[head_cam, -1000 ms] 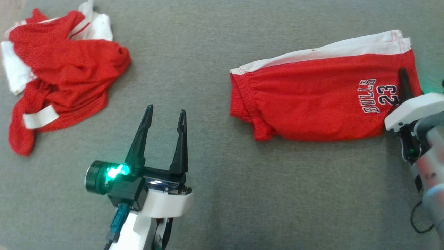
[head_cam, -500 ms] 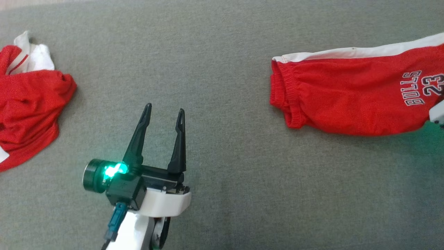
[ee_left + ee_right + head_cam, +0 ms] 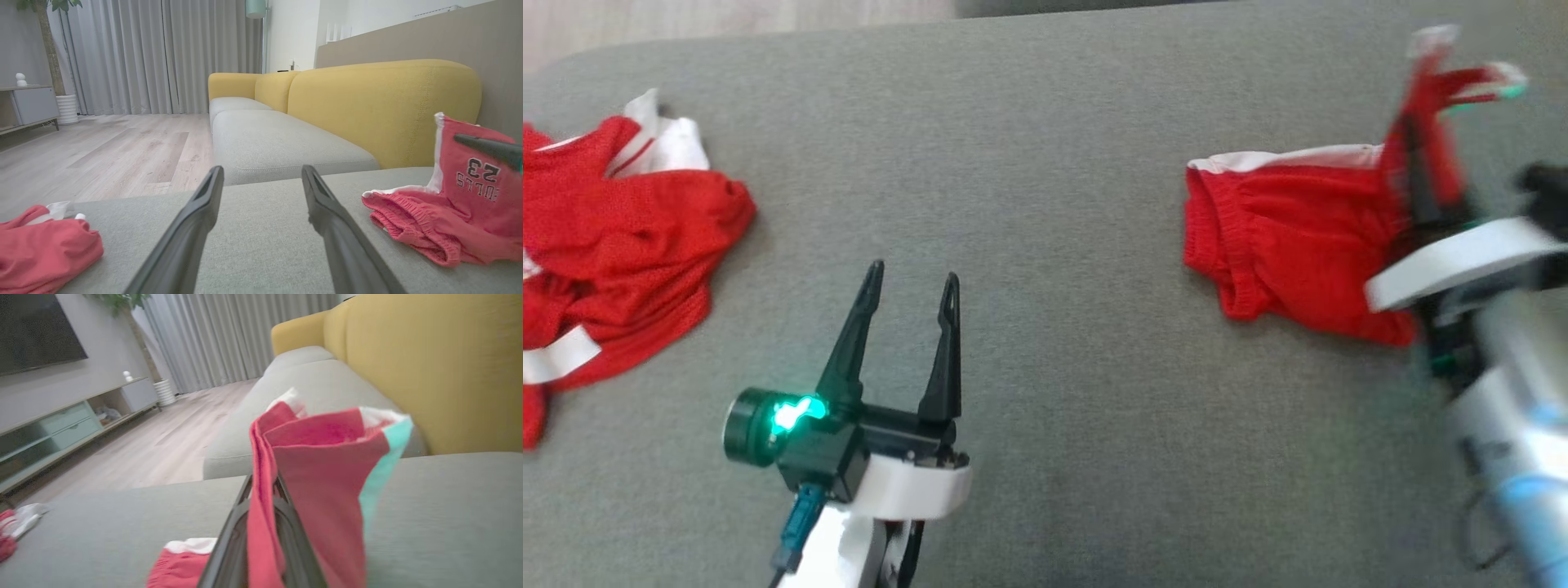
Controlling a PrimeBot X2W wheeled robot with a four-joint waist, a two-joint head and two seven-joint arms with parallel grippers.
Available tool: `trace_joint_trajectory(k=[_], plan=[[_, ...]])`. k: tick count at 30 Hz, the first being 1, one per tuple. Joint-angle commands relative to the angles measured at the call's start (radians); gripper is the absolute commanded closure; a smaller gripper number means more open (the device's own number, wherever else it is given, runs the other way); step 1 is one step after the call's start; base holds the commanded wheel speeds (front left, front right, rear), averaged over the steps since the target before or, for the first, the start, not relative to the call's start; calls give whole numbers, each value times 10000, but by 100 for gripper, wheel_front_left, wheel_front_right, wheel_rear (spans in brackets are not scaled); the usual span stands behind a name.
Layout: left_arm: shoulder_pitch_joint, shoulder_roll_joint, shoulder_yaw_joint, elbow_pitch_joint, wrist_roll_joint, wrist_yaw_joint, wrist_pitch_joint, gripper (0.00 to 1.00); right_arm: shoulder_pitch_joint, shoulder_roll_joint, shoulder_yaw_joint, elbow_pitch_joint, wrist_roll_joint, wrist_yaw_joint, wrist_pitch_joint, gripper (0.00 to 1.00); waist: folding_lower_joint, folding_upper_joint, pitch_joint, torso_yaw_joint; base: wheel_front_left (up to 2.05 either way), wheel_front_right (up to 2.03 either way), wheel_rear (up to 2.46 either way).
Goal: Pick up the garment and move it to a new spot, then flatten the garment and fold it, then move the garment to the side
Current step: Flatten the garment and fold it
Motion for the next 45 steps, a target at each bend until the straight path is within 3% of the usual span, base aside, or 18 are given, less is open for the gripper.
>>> trace_joint_trajectory(k=[1,4,5,6,10,15,21,25,32,45], plan=[[72,-12,236,-269,-73,-25,-51,0,137,428,354,-534,-219,-7,-47,100,1,-1,-89,196,0,0,0],[108,-12,183,-240,-138,-33,-51,0,301,1450,724,-667,-428,-7,152,96,1,-1,-150,348,0,0,0],[111,-12,148,-216,-166,-38,-51,0,341,1771,810,-583,-524,-7,207,30,1,-1,-185,406,0,0,0],[107,-12,102,-194,-200,-34,-51,0,364,2069,904,-537,-630,-7,201,0,1,-1,-216,462,0,0,0],[93,-12,-3,-219,-345,58,-51,0,533,2722,1108,-780,-573,-7,89,0,1,-1,-385,567,0,0,0],[320,-12,127,-277,-495,183,-51,0,1149,2202,588,-1602,-1107,-7,-109,0,1,-1,-742,514,0,0,0],[918,-12,492,-407,-673,375,-51,0,3226,1744,-1469,-3668,-1840,-7,-133,0,1,-1,-1308,446,0,0,0],[1694,-12,822,-388,-664,407,-51,0,5267,1826,-2502,-4694,-2476,-7,-135,0,1,-1,-1941,416,0,0,0],[2611,-12,1166,-360,-542,375,-51,0,6573,1859,-2537,-5108,-3480,-7,-136,0,1,-1,-2338,257,0,0,0],[2869,-12,1425,-280,-438,389,-51,0,6782,2086,-2432,-5031,-4024,-7,-137,0,1,-1,-2586,346,0,0,0]])
